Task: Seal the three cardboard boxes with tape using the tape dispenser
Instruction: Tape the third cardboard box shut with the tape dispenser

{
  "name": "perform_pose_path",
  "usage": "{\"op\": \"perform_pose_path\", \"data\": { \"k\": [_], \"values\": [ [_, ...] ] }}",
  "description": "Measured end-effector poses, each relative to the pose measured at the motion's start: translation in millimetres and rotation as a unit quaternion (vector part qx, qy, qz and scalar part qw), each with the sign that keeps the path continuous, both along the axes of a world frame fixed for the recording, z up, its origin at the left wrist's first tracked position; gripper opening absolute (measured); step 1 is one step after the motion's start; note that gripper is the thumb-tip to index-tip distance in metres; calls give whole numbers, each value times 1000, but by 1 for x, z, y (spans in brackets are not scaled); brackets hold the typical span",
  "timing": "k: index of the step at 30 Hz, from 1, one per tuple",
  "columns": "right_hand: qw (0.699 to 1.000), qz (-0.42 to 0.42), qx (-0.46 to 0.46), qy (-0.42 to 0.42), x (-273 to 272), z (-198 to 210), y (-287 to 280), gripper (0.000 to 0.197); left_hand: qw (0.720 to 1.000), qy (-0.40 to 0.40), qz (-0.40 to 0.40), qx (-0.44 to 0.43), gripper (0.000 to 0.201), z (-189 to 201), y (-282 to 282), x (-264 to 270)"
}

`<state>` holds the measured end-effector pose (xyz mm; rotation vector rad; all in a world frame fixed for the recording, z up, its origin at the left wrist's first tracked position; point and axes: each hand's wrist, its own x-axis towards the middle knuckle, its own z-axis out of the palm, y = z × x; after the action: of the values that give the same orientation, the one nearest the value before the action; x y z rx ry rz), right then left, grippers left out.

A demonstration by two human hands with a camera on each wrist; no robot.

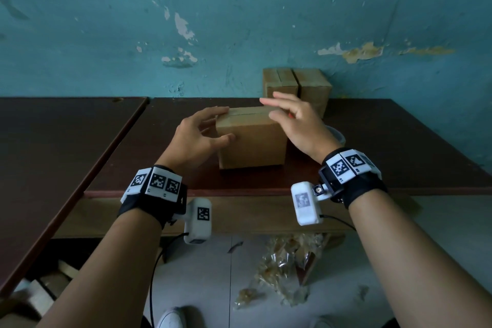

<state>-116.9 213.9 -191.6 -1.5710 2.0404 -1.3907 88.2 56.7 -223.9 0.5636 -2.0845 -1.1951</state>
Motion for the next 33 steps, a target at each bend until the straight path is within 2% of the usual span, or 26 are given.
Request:
{"op": "perform_pose_path", "data": {
  "k": [5,14,21,29,33],
  "values": [
    [1000,9,5,-30,-3,-3,-1,43,999,24,-14,22,56,-1,-3,1],
    [999,-42,3,10,-5,-7,-5,26,1000,23,14,16,54,-5,-6,0],
    [999,-46,6,25,-1,-4,-1,17,999,27,25,9,55,-9,-6,-5],
    [998,-46,18,36,4,-3,0,23,997,15,58,-52,51,-11,-8,-7],
    [998,-54,19,39,5,-4,-2,25,998,5,46,-50,50,-10,-6,-9]
  ]
}}
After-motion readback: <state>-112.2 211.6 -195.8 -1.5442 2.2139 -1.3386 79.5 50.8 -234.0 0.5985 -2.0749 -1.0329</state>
